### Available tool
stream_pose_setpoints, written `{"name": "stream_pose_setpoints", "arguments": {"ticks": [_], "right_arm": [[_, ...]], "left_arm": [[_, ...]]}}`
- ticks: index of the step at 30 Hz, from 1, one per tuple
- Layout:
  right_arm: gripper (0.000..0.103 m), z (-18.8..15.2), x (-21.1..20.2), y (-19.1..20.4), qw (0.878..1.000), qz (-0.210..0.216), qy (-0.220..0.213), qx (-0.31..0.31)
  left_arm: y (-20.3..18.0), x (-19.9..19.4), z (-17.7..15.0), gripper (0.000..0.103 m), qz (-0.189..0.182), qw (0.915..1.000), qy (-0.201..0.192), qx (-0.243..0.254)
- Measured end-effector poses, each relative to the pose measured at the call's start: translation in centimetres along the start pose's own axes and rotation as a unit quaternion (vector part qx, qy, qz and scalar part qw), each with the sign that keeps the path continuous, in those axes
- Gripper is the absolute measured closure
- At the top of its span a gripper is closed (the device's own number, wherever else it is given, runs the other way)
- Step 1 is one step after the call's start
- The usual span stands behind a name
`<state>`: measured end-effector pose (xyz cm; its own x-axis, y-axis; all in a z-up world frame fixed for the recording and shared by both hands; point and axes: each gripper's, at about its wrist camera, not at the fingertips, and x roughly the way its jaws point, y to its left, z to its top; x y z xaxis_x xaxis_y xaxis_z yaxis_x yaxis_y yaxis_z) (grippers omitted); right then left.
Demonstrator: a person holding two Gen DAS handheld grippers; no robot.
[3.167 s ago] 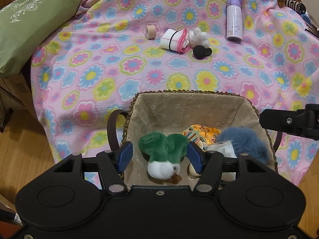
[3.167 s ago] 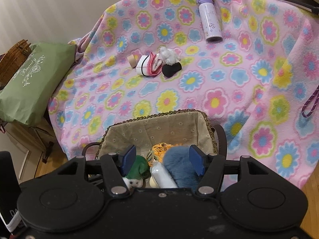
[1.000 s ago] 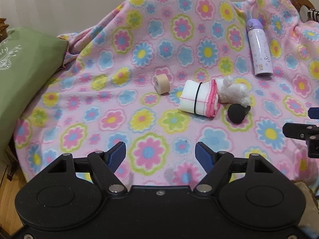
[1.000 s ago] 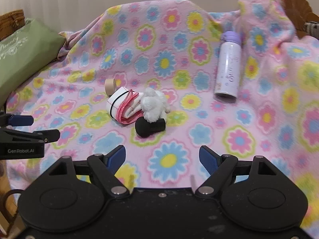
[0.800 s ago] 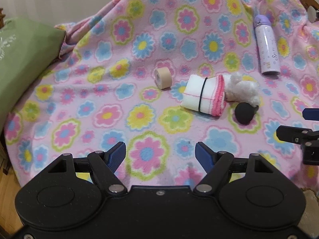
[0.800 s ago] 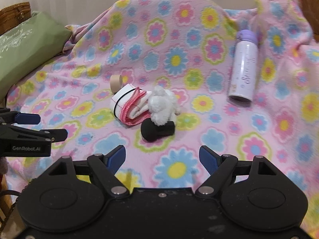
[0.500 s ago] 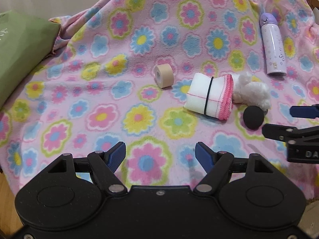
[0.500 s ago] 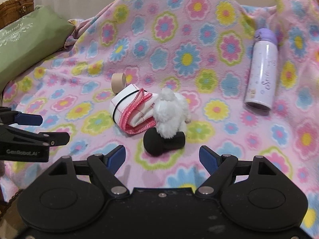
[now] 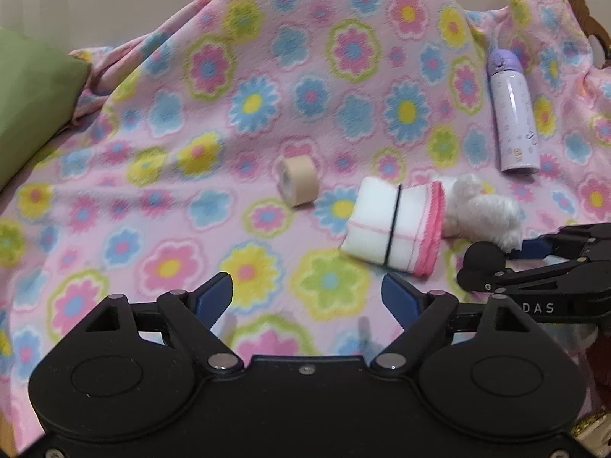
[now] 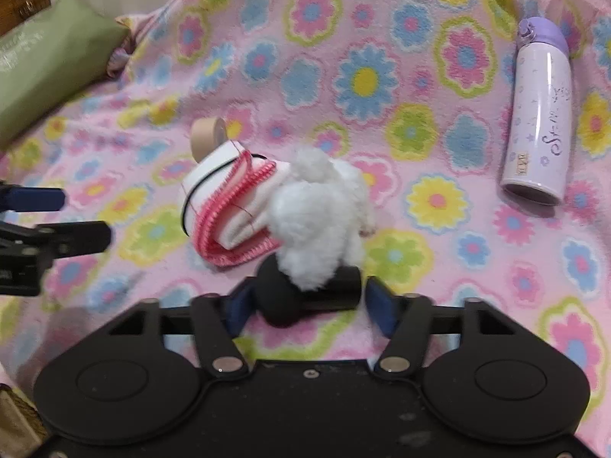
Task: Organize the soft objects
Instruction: 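Close the left tool on the white-and-pink cloth bundle while the right tool grips the black sponge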
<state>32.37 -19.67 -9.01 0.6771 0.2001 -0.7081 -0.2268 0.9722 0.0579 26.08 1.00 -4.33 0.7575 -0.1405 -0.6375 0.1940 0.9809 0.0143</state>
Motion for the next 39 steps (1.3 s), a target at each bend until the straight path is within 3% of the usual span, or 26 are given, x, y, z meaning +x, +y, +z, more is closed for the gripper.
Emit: {"name": "stream_pose_setpoints", "arguments": {"ticks": [7,11,18,27,29,39], "right_arm": [[0.046,-0.1,-1.0,-1.3,1.0,-0.004,-0.015,0.027],[0.046,0.1,-2.0,-2.1,0.998,-0.049,-0.03,0.013],[0.046,-0.6,-0.4,-3.8,0.997,-0.075,-0.015,0.024],[0.042,-1.4,0.3,-3.5,0.996,-0.077,-0.034,0.01],[0.038,-1.4,0.2,-3.8,0.997,-0.07,-0.036,0.018],[0.024,-1.3,0.8,-3.6,0.998,-0.059,-0.028,0.015]], "left_arm": [[-2.3,0.6,0.9,0.016,-0.05,0.9972,-0.032,0.046],[-3.6,2.1,1.7,0.015,-0.056,0.9958,-0.037,0.062],[-4.8,5.9,2.6,0.015,-0.056,0.9972,-0.012,0.047],[-5.1,9.2,2.4,0.012,-0.064,0.9961,0.033,0.051],[-4.8,9.9,2.4,0.003,-0.066,0.996,0.046,0.039],[-5.1,10.4,2.5,0.002,-0.069,0.9954,0.052,0.041]]}}
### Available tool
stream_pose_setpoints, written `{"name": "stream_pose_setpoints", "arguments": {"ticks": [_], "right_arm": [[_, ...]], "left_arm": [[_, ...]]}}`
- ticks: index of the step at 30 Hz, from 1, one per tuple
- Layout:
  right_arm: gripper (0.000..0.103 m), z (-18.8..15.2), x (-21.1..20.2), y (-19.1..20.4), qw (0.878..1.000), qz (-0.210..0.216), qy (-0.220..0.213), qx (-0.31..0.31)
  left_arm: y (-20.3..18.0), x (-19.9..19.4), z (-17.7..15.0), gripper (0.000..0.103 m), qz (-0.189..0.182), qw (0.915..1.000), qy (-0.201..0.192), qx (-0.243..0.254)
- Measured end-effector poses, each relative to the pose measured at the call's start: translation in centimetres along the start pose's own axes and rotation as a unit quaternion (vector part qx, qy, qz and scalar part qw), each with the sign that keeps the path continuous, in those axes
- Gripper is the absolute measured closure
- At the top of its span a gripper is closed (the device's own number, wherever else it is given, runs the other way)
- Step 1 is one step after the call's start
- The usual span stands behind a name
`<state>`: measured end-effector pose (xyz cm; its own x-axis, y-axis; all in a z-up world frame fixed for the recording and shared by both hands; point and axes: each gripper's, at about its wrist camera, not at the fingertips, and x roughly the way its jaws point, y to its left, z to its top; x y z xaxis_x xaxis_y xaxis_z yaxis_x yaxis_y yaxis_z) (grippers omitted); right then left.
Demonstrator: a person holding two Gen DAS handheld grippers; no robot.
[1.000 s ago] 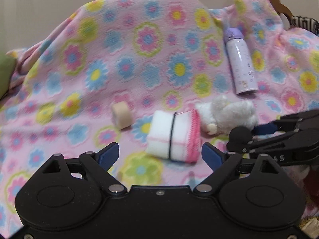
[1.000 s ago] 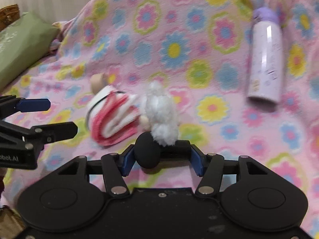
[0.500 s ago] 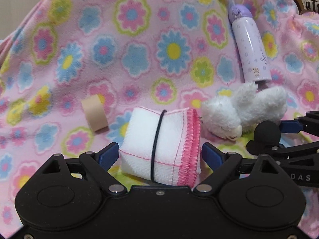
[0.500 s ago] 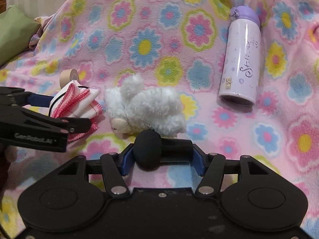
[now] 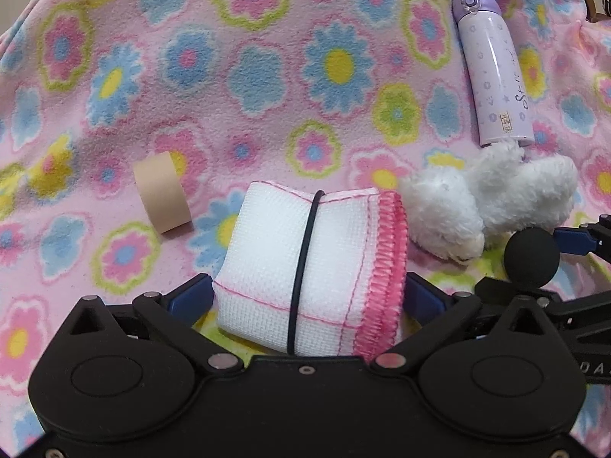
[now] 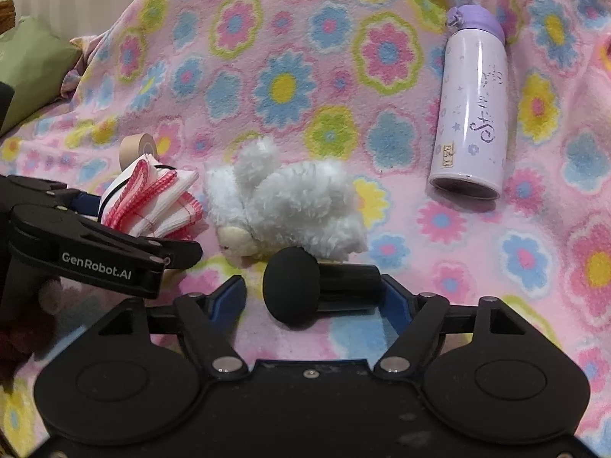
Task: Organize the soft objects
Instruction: 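Close the left tool on the white-and-pink cloth bundle while the right tool grips the black sponge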
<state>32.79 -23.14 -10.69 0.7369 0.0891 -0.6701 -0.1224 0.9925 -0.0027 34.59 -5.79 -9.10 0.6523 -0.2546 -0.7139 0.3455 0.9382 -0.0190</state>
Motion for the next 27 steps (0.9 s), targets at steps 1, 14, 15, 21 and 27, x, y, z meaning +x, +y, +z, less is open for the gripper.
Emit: {"name": "stream_pose_setpoints", "arguments": {"ticks": [1,14,15,21,27], "right_arm": [[0.021,0.06,0.12,0.16,1.0,0.001,0.003,-0.005],[0.018,0.24,0.42,0.06,1.0,0.007,0.007,-0.002],[0.018,0.21,0.37,0.06,1.0,0.007,0.007,-0.001],[0.017,0.17,0.27,-0.21,1.0,0.014,0.004,0.01],[0.016,0.24,0.35,-0.28,1.0,0.014,0.002,0.017]], "left_arm": [[0.02,-0.01,-0.01,0.002,-0.001,1.0,0.0,-0.001],[0.02,0.01,0.12,0.002,-0.001,1.0,-0.002,-0.001],[0.02,-0.02,0.11,0.002,-0.001,1.0,-0.002,-0.001],[-0.01,-0.03,0.1,0.002,-0.001,1.0,-0.002,-0.001],[-0.06,-0.02,0.1,0.002,-0.001,1.0,-0.003,-0.001]]}}
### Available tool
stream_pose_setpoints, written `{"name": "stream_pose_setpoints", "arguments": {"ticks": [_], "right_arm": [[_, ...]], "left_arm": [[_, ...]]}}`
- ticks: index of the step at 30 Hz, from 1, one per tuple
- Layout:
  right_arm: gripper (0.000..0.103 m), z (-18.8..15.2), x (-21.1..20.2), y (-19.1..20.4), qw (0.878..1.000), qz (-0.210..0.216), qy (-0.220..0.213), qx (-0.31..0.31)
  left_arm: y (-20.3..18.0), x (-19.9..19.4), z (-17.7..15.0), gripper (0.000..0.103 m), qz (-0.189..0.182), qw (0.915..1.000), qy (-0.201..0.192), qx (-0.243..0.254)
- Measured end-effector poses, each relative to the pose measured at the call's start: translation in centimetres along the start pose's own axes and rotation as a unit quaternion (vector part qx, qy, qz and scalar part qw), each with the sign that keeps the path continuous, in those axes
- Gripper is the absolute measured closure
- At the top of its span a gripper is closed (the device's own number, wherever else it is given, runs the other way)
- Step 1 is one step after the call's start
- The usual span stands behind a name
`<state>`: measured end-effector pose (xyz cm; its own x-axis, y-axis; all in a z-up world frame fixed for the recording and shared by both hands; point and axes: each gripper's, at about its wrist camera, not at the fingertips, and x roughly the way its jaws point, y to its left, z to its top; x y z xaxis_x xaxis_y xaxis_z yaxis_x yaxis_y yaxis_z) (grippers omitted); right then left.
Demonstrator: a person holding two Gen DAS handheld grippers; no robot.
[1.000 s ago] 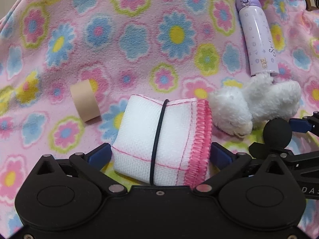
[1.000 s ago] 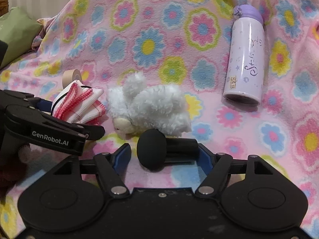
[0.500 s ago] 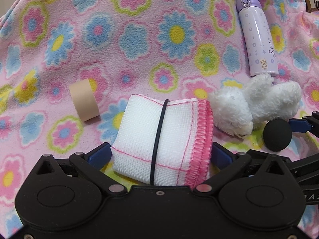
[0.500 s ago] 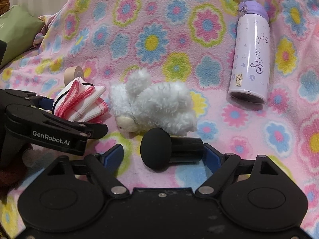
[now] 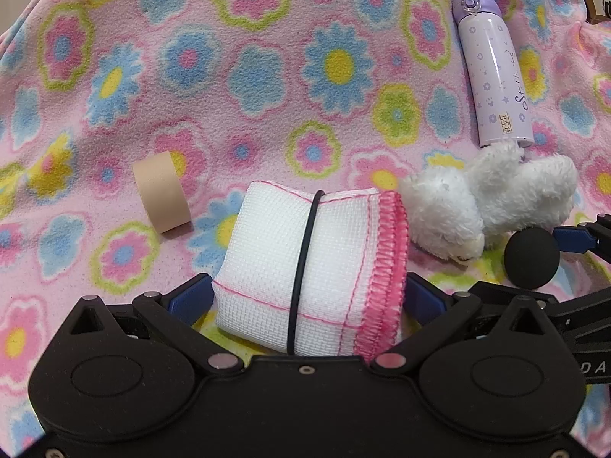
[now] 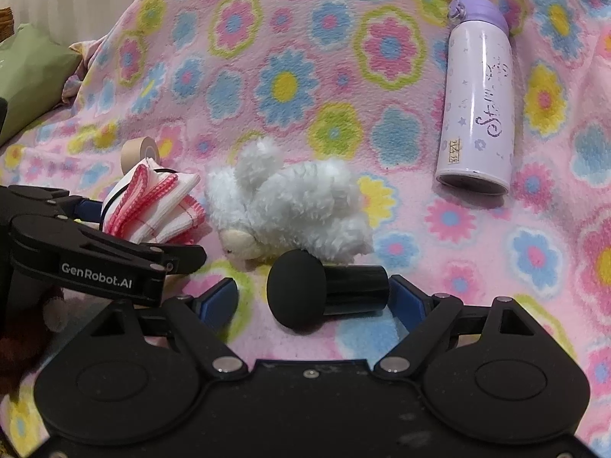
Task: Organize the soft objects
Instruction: 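Close the left tool on the white-and-pink cloth bundle while the right tool grips the black sponge, then carry the cloth bundle and sponge with both tools over the basket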
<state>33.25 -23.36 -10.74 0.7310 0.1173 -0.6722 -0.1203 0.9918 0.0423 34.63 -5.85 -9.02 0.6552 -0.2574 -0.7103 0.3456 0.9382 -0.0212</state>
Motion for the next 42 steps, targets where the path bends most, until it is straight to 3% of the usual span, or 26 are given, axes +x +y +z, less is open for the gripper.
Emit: {"name": "stream_pose_setpoints", "arguments": {"ticks": [9,11,13,19,21,26,30,36,39,42], "right_arm": [[0.018,0.0,-0.1,0.0,1.0,-0.001,-0.001,0.004],[0.019,0.0,-0.1,0.0,1.0,-0.003,-0.002,0.004],[0.021,0.0,-0.1,0.1,1.0,-0.008,-0.002,0.003],[0.022,0.0,-0.1,0.3,1.0,-0.015,-0.001,-0.003],[0.022,0.0,-0.1,0.3,1.0,-0.016,0.0,-0.004],[0.025,0.0,-0.1,0.3,1.0,-0.018,-0.001,-0.003],[0.026,0.0,-0.2,0.3,1.0,-0.02,-0.002,-0.004],[0.027,0.1,-0.1,0.3,1.0,-0.018,0.003,-0.006],[0.045,0.3,-0.4,0.1,0.999,-0.034,0.006,0.008],[0.046,0.9,-0.9,-0.8,0.998,-0.03,0.026,0.052]], "left_arm": [[0.0,-0.1,0.0,0.005,0.001,1.0,-0.004,-0.001],[0.1,-0.5,-0.2,0.02,0.008,0.9999,-0.013,-0.005],[0.2,-1.1,-0.4,0.028,0.016,0.9994,-0.027,-0.012],[1.5,-2.6,-0.7,0.029,0.043,0.9969,-0.025,-0.061],[1.9,-4.0,-1.0,0.029,0.052,0.9954,-0.026,-0.076],[0.4,-9.9,-1.8,0.029,0.082,0.9952,-0.05,-0.022],[-0.6,-15.0,-3.0,0.029,0.079,0.9951,-0.057,-0.019],[-1.3,-18.5,-5.9,0.029,0.071,0.9958,-0.015,-0.056],[-1.4,-19.2,-7.6,0.029,0.069,0.9942,0.011,-0.082],[-1.5,-19.9,-8.7,0.029,0.067,0.9931,0.026,-0.093]]}}
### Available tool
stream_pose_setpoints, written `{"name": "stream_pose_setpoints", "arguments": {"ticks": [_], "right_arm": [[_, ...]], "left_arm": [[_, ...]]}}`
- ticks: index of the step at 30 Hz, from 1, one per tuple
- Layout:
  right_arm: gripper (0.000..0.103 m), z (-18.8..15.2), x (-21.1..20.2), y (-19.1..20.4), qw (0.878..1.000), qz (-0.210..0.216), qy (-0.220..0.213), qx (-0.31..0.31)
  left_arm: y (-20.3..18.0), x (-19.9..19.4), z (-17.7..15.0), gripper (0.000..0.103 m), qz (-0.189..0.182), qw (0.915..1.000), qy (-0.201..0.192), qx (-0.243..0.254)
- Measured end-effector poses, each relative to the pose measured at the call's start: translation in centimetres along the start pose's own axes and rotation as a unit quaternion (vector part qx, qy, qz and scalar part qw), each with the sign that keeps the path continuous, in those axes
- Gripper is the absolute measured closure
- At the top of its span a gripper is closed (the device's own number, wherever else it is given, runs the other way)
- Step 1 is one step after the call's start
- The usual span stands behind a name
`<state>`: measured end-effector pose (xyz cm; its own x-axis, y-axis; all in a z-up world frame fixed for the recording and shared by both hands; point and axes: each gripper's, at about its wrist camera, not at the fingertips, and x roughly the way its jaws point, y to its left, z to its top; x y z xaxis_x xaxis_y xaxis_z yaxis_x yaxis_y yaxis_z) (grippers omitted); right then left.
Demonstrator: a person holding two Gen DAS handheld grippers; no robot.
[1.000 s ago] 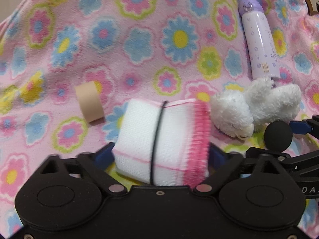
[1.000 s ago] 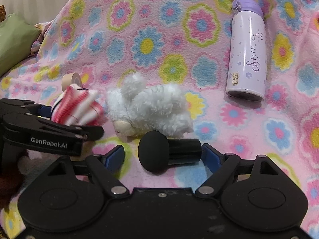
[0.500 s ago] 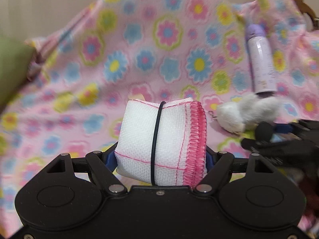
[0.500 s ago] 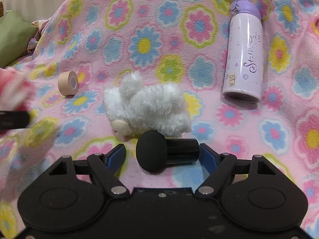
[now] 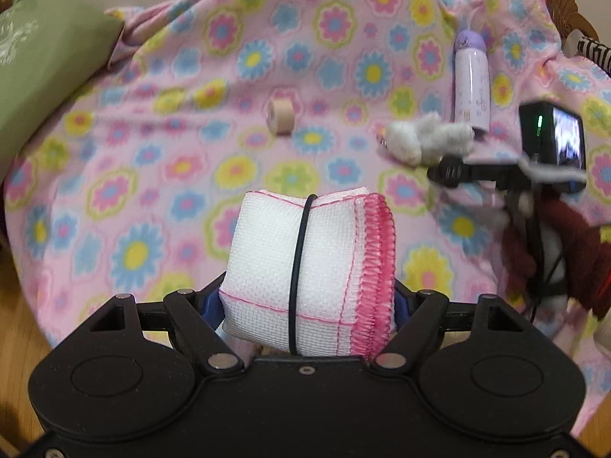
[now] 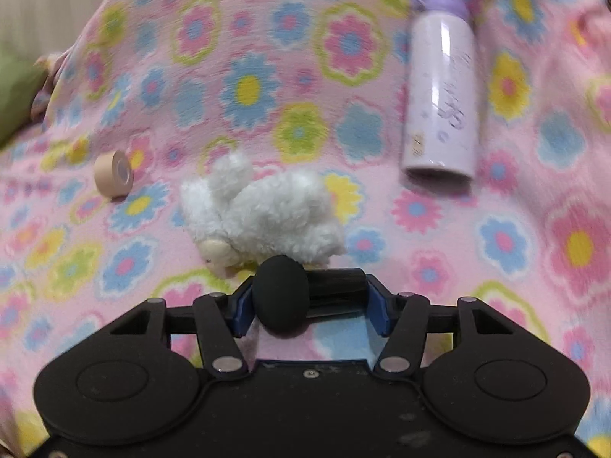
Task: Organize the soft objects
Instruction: 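Carry the cloth bundle and sponge with both tools over the basket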
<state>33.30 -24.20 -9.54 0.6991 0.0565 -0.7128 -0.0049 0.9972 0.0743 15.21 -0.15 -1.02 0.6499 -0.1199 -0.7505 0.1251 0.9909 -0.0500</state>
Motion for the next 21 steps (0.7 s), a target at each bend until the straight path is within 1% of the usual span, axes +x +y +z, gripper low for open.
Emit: {"name": "stream_pose_setpoints", "arguments": {"ticks": [3,6,10,13,18,21], "right_arm": [[0.046,0.6,-1.2,0.0,0.999,-0.018,0.026,0.008],[0.046,0.6,-3.0,-0.1,0.998,-0.008,0.062,0.022],[0.046,-0.4,-6.4,-0.4,0.993,0.004,0.109,0.041],[0.046,-1.4,-10.3,-0.4,0.992,0.03,0.118,0.046],[0.046,-3.0,-17.1,0.3,0.991,0.066,0.109,0.031],[0.045,-4.2,-20.0,0.6,0.989,0.087,0.112,0.036]], "left_arm": [[-0.3,-0.4,-0.6,0.029,0.01,0.9998,0.003,0.014],[-0.2,-0.5,-0.9,0.029,0.007,0.9998,0.011,0.013],[0.1,-0.3,-0.9,0.029,-0.004,0.9995,0.032,0.002],[0.1,-0.7,-1.0,0.029,-0.008,0.9992,0.039,0.003],[-0.4,-1.9,-0.9,0.029,-0.019,0.9982,0.054,0.021],[-0.8,-2.7,-0.8,0.029,-0.026,0.9968,0.066,0.035]]}}
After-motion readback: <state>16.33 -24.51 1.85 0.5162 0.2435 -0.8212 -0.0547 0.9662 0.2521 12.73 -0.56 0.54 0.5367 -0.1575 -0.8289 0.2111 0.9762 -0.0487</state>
